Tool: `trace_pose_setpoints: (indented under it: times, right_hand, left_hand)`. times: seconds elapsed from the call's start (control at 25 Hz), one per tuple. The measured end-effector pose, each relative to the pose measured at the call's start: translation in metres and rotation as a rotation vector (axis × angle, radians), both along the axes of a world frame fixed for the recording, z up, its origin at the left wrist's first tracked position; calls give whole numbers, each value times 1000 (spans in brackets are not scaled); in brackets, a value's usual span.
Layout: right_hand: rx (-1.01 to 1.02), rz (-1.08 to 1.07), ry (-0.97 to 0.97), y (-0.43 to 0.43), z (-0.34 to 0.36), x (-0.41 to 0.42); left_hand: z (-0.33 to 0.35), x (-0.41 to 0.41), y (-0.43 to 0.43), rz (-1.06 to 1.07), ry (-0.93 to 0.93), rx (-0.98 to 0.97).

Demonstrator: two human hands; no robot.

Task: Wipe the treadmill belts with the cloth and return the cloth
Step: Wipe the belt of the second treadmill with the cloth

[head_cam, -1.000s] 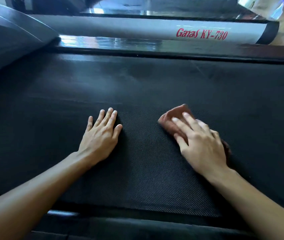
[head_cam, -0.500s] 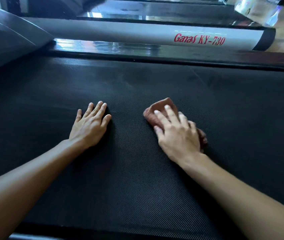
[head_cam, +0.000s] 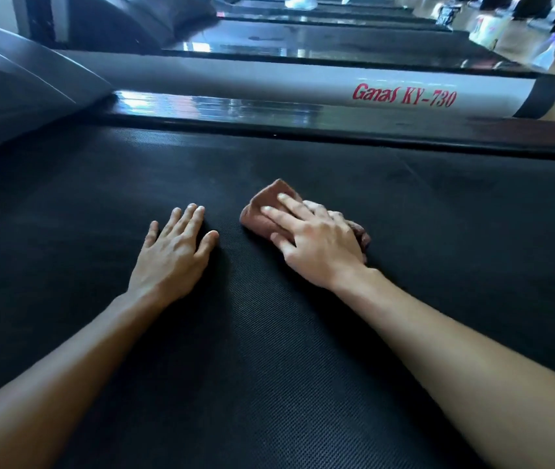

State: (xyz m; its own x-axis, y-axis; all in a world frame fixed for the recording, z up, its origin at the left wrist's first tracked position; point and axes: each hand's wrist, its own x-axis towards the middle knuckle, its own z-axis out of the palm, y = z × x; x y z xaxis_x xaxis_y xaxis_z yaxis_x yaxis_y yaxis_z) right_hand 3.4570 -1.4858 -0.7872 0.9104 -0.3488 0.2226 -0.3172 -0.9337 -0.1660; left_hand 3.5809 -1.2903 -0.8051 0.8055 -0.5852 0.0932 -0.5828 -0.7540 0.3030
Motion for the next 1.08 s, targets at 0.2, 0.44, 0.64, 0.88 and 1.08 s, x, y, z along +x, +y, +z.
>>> trace_pose_setpoints:
  times: [0.2,0.44,0.64,0.88,1.08]
  right_hand:
    - [42,-481,78,-44,-3,41]
    - [-25,198,80,-18,5,81]
    - [56,-423,98,-60,-3,107]
    - [-91,138,44,-56,5,133]
    - [36,-588,74,-95,-1,151]
  left_hand:
    - [-3,4,0,40,-39,38]
    - [1,3,-4,-9,-43,18]
    - [2,0,-3,-14,-59,19]
    - [3,0,-4,-9,-66,34]
    - [2,0,-3,-4,-84,38]
